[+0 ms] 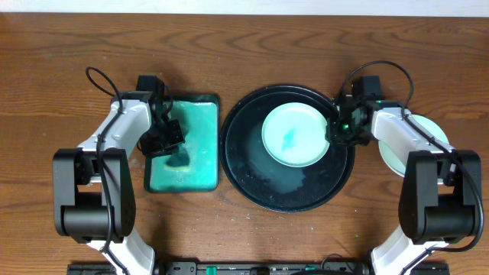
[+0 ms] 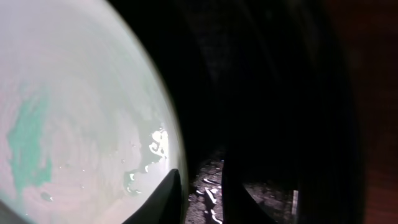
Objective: Clean dirty plates on tray and stack at the side
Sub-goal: 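Grasp the green sponge on the teal tray with the left gripper, then scrub the pale green plate with the sponge while right gripper pins it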
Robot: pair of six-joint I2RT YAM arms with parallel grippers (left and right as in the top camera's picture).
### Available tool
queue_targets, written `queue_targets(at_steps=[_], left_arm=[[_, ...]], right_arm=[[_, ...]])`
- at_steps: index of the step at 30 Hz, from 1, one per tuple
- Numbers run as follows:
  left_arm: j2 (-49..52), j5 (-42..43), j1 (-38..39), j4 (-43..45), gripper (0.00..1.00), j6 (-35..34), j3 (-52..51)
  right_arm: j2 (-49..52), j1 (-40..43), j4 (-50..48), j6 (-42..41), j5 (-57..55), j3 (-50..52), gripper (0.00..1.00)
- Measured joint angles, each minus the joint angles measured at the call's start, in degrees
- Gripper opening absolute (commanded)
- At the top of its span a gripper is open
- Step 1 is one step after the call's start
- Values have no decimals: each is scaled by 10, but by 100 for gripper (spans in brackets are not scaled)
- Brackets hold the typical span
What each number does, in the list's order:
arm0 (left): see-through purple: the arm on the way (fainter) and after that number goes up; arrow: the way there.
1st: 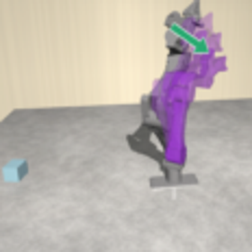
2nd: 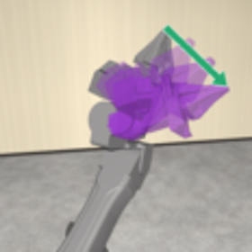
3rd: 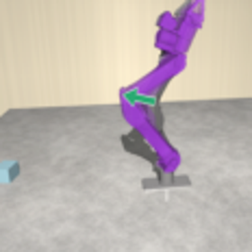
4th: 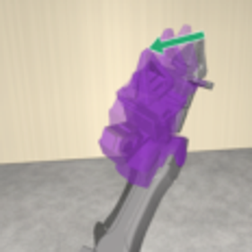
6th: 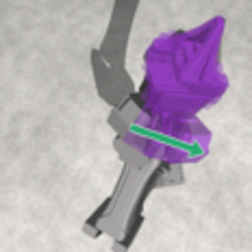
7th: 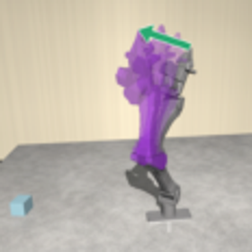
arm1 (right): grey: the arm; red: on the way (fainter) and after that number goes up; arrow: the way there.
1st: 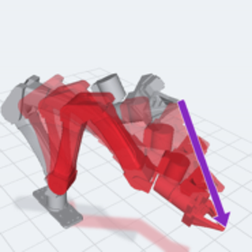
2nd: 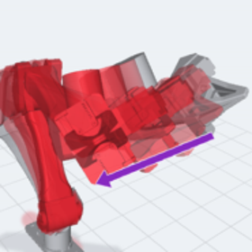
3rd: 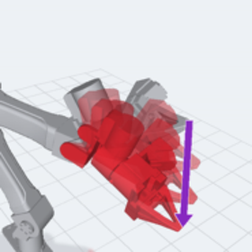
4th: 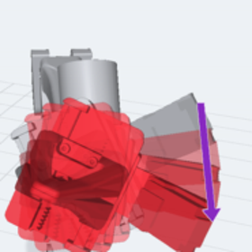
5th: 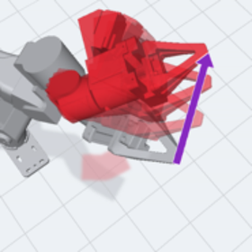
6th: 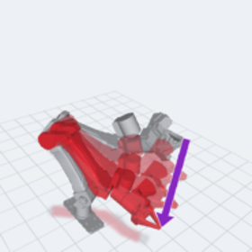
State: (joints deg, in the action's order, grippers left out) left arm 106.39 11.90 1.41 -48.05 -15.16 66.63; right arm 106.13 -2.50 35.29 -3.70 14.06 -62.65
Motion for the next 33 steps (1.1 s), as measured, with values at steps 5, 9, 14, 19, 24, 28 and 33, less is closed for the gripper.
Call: queue_targets(at_steps=[5, 9, 14, 19, 24, 28, 33], left_arm=[[-11, -2, 0, -65, 7, 0, 17], [-64, -2, 0, -101, 7, 0, 57], [-168, -2, 14, -91, 7, 0, 95], [-207, -2, 60, -75, 7, -17, 97], [-164, -4, 147, -19, 8, -58, 97], [-106, 0, 221, 34, 7, -98, 96], [-25, 73, 284, 160, 7, -137, 96]], right_arm=[[0, 9, 0, 30, 50, 0, 27], [0, 9, -4, 43, 70, 0, 12], [0, -7, -6, 42, 65, 0, 6], [0, -45, -26, -5, 26, 6, 1], [-5, -56, -50, -27, 11, 23, 1], [-7, -64, -49, -33, -3, 23, 1], [-8, -65, -43, -40, -5, 24, 1]])
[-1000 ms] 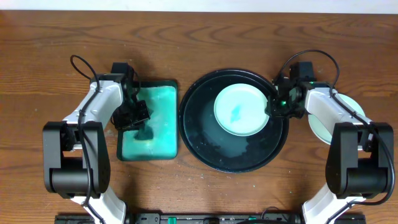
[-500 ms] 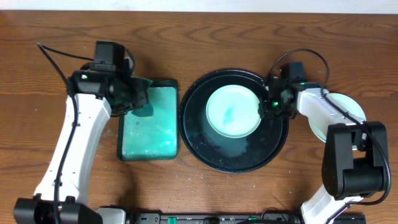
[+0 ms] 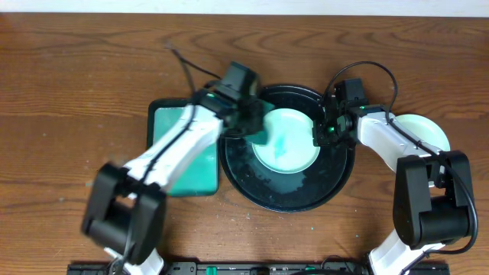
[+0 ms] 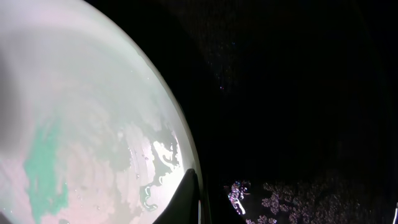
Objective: Clean dirty plates on tray and stack at the side
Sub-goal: 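Scrub the pale green plate with the sponge while right gripper pins it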
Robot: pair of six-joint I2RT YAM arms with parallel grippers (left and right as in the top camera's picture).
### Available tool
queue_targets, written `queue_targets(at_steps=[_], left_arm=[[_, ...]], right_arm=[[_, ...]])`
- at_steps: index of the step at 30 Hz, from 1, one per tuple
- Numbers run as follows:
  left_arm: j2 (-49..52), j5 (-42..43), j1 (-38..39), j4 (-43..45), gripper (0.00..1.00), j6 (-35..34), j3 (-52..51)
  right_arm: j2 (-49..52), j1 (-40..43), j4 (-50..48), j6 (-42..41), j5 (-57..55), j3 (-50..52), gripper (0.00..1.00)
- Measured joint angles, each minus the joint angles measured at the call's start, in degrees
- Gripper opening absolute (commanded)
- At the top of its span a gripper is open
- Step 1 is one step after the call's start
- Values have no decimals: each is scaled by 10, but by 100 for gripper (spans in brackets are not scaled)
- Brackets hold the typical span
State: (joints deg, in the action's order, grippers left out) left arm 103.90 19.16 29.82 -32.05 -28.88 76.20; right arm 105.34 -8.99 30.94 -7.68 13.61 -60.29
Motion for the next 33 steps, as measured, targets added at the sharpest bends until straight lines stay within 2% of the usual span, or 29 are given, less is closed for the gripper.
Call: queue_targets(at_steps=[6, 11, 13, 21, 27, 33], left_arm=[[90, 76, 48, 126, 7, -38, -1], [146, 120, 71, 155, 7, -61, -1], [145, 112, 68, 129, 7, -74, 3], [131, 21, 27, -71, 7, -131, 37], [132, -33, 8, -128, 7, -109, 65], [133, -72, 15, -126, 7, -91, 73]], right_arm=[[-1, 0, 3, -9, 0, 0, 1], [-1, 0, 4, -9, 0, 0, 1], [-1, -1, 5, -9, 1, 0, 1], [-1, -14, 9, -10, 19, 2, 1], [-1, -14, 9, -11, 21, 2, 1], [-1, -14, 10, -11, 27, 3, 1]])
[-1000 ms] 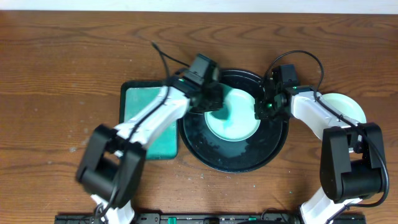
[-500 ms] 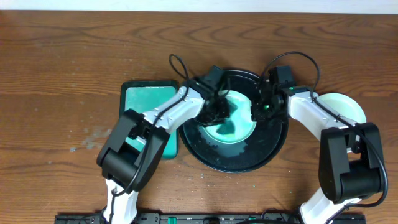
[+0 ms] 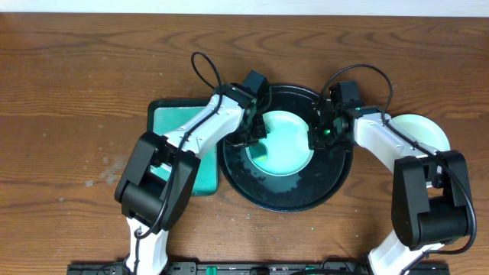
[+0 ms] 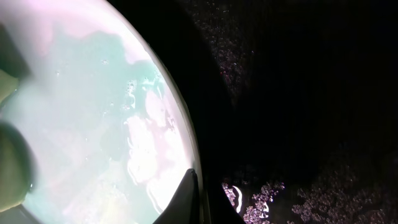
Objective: Clean dirty plates on tray and stack at the side
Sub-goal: 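Scrub the pale green plate with the sponge while right gripper pins it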
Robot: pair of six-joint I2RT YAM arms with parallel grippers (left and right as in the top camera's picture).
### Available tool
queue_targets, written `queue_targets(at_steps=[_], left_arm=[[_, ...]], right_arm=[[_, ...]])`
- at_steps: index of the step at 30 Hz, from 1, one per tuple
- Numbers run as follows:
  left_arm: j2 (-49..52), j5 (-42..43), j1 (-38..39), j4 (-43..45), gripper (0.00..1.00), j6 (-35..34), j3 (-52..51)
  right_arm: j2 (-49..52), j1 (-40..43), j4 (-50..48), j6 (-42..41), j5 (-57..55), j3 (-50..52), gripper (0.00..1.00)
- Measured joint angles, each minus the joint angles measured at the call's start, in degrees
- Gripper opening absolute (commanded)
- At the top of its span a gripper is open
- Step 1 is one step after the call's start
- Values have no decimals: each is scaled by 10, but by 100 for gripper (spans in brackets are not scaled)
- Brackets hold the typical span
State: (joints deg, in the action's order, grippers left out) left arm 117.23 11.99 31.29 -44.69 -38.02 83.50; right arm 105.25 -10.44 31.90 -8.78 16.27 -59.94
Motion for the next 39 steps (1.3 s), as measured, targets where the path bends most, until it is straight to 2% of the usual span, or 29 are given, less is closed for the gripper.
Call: queue_targets(at_steps=[4, 13, 21, 27, 30, 33, 39], left_arm=[[1, 4, 6, 39, 7, 10, -2], [46, 152, 42, 178, 7, 32, 1], [57, 203, 49, 169, 7, 42, 7], [58, 225, 48, 81, 7, 49, 15], [57, 204, 49, 39, 7, 45, 24], [44, 144, 55, 1, 7, 33, 28], [6, -57, 68, -27, 7, 21, 22]], right_arm=[[0, 0, 0, 0, 0, 0, 1], [0, 0, 2, 0, 0, 0, 1], [0, 0, 6, 0, 0, 0, 1], [0, 0, 7, 0, 0, 0, 1], [0, 0, 7, 0, 1, 0, 1], [0, 0, 7, 0, 1, 0, 1], [0, 0, 7, 0, 1, 0, 1]])
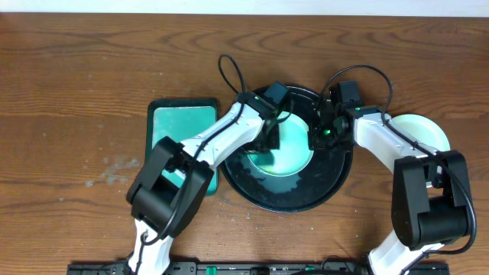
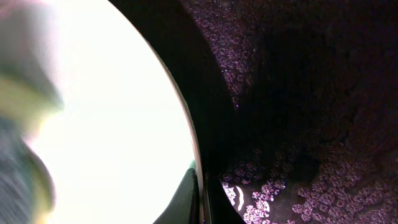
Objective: Clean dirty plates on tray and stack at the side
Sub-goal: 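Scrub the pale green plate with the sponge while right gripper pins it, then return the sponge to the teal tray and retract the left arm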
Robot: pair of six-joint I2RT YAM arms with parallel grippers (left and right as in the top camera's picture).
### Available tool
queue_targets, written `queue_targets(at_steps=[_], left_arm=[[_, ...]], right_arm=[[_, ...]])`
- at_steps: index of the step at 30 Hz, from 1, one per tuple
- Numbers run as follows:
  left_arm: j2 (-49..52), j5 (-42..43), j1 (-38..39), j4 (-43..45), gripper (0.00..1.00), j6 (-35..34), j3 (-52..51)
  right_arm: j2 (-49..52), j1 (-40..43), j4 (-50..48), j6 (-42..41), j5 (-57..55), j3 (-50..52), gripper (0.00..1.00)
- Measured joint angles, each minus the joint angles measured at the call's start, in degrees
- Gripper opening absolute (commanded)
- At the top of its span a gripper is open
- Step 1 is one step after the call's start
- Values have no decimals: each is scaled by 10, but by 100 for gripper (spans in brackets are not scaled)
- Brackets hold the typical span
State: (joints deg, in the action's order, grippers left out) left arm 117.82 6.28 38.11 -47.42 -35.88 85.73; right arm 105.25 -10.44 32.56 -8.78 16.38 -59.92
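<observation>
A pale plate smeared with green soap lies in the round black tray. My right gripper is shut on the plate's right rim; in the right wrist view its fingertips pinch the edge of the washed-out white plate above the wet tray floor. My left gripper is down on the plate's left half, shut on a yellowish sponge that shows blurred at the left edge.
A rectangular green soap tray sits left of the black tray, partly under my left arm. A clean pale plate lies on the wood at the right, behind my right arm.
My left gripper with the sponge has moved a little to the right across the plate. The right gripper still holds the rim in the same place.
My left gripper was first down in the green soap tray while the right one stood at the plate's rim. Then the left arm was over the plate's left edge. After that the sponge was on the plate, soap covering it, and now it sits further in.
</observation>
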Motion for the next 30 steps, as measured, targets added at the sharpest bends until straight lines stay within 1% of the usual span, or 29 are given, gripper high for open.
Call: queue_targets(at_steps=[2, 4, 6, 8, 11, 16, 18, 21, 23, 27, 29, 30], left_arm=[[-7, -75, -3, 7, 7, 3, -1], [-8, -114, -4, 18, 7, 12, -1], [-8, -134, -3, 30, 7, 19, -1], [-8, -134, -3, 45, 7, 31, -3], [-8, -85, -7, 83, 7, 45, -8], [10, 88, -16, 165, 7, 54, -10], [23, 145, -14, 171, 7, 57, -10], [32, 201, -14, 158, 7, 59, -10], [32, 225, -15, 137, 7, 60, -10], [12, 210, -24, 87, 7, 64, -11], [-24, 188, -35, 60, 7, 71, -19], [-74, 163, -50, 37, 7, 76, -23]], right_arm=[[0, 0, 0, 0, 0, 0, 1], [0, 0, 0, 0, 0, 0, 1], [0, 0, 0, 0, 0, 0, 1], [0, 0, 0, 0, 0, 0, 1], [0, 0, 0, 0, 0, 0, 1], [0, 0, 0, 0, 0, 0, 1], [0, 0, 0, 0, 0, 0, 1], [0, 0, 0, 0, 0, 0, 1], [0, 0, 0, 0, 1, 0, 1], [0, 0, 0, 0, 1, 0, 1], [0, 0, 0, 0, 1, 0, 1], [0, 0, 0, 0, 1, 0, 1]])
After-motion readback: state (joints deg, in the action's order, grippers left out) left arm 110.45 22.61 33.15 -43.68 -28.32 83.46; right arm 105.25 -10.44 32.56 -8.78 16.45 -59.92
